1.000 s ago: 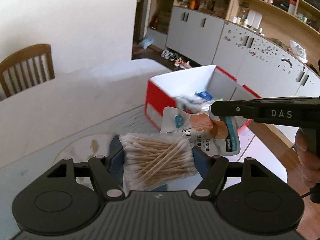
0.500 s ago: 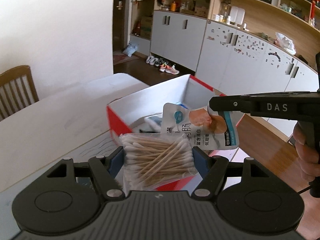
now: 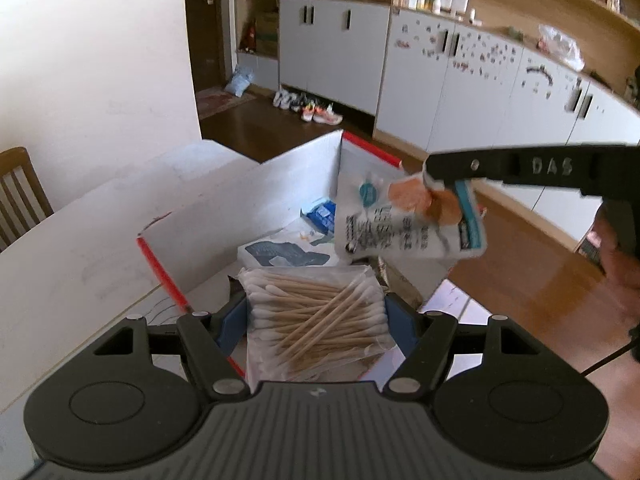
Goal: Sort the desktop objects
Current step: 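Carry the cotton-swab bag and snack pouch with both tools over the shoebox, then lower both held items into the shoebox and open both tools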
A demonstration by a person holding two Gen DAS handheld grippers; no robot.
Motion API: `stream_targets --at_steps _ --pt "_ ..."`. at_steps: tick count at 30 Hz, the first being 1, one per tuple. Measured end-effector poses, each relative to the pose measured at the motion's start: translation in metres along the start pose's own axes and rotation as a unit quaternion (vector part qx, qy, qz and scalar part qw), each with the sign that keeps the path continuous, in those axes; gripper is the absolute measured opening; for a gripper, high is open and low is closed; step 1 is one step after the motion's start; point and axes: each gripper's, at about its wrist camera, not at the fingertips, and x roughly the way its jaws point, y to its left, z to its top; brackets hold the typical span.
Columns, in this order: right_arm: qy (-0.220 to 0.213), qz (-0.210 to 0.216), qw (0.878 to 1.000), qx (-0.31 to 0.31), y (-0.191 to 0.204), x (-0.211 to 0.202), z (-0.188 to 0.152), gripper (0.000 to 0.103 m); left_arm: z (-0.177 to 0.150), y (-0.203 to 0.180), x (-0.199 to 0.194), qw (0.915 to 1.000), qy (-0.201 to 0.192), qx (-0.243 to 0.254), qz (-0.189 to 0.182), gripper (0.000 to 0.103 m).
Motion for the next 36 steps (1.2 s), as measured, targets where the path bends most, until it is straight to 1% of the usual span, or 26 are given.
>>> stream_targets --at_steps 6,10,14,19,21,23,26,28,30,32,36 --pt "0.007 -0.021 1.0 0.007 -0.016 0.018 -0.002 0.0 0.005 -0.007 0.03 0.9993 0.038 0.006 0.007 0.072" --pt "0.014 -0.034 0.999 0.015 -0.024 0.031 -0.006 0.0 0.006 -0.007 0.046 0.998 0.06 0.009 0.019 0.072" --pt "0.017 -0.046 0.998 0.026 -0.031 0.041 -0.009 0.0 0.006 0.001 0.056 0.9959 0.086 -0.013 0.023 0.072" --pt "0.031 -0.049 0.997 0.053 -0.04 0.052 -0.015 0.0 0.007 0.002 0.065 0.9941 0.105 -0.01 0.024 0.072" --pt "0.039 -0.049 0.996 0.056 -0.042 0.056 -0.018 0.0 0.007 0.002 0.069 0.993 0.116 -0.011 0.021 0.072" --pt "0.048 -0.044 0.996 0.059 -0.046 0.059 -0.02 0.0 0.007 0.0 0.071 0.9919 0.125 -0.003 0.021 0.072" --pt "0.061 -0.043 0.996 0.052 -0.044 0.063 -0.024 0.0 0.01 0.002 0.075 0.9903 0.138 -0.01 0.013 0.072" --pt "0.07 -0.045 0.995 0.05 -0.045 0.064 -0.024 0.003 0.011 0.003 0.078 0.9893 0.145 -0.011 0.012 0.072" --pt "0.083 -0.044 0.994 0.048 -0.047 0.066 -0.026 0.009 0.012 0.006 0.08 0.9881 0.153 -0.015 0.008 0.072" --pt "0.088 -0.05 0.994 0.045 -0.047 0.066 -0.028 0.013 0.014 0.009 0.083 0.9871 0.159 -0.02 0.003 0.073" --pt "0.095 -0.045 0.994 0.037 -0.051 0.064 -0.027 0.017 0.015 0.012 0.085 0.9859 0.166 -0.019 -0.002 0.074"
